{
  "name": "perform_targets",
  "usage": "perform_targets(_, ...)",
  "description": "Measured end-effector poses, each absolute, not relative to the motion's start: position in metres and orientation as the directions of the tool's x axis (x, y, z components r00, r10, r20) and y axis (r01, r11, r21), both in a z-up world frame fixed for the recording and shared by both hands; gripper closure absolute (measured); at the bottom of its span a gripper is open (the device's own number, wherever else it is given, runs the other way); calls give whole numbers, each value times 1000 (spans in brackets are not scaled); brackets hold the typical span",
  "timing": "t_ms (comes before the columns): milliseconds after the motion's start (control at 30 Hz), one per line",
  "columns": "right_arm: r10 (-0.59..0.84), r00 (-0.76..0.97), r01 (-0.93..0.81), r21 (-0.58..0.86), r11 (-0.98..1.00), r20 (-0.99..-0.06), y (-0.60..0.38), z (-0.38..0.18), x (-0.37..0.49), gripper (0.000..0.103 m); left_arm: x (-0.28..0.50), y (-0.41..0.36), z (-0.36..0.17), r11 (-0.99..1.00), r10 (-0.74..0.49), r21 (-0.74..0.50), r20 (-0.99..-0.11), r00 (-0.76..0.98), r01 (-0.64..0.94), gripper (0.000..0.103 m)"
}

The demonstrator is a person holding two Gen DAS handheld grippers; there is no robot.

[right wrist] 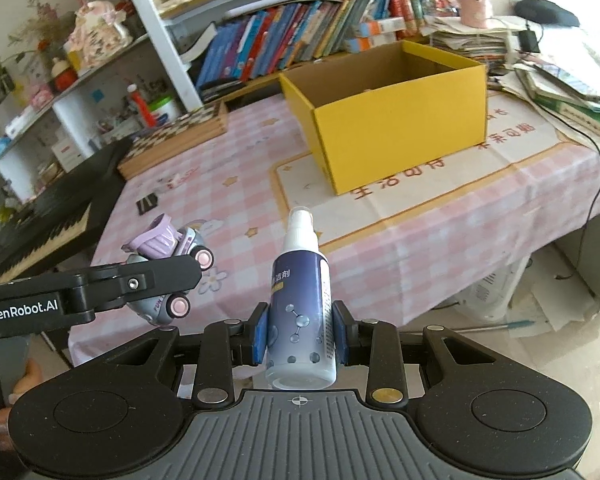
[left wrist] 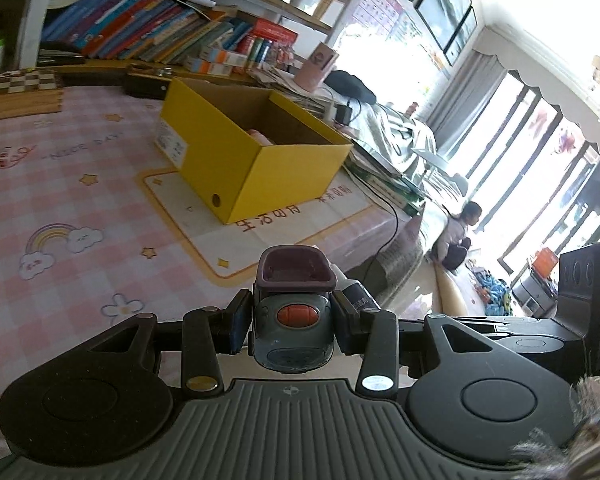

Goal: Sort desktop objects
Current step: 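Carry the toy car with the left tool while the right tool carries the spray bottle toward the yellow box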

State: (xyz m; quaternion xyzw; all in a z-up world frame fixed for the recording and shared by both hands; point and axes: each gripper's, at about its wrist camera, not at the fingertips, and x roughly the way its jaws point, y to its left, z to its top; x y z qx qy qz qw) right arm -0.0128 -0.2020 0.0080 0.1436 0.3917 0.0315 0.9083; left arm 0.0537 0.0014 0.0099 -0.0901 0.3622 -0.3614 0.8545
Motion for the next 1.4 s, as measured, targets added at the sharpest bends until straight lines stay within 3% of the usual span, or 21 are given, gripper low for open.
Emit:
perform_targets(500, 161, 696, 77, 295, 952, -700, -248, 10, 5, 70, 76, -51, 16, 706, -693, -399, -556, 459, 585, 64)
perform_targets(1400, 261, 706, -54, 317, 947, -659, -351, 20, 84, 70, 135, -151, 37, 759, -645, -344, -517, 563, 553, 64)
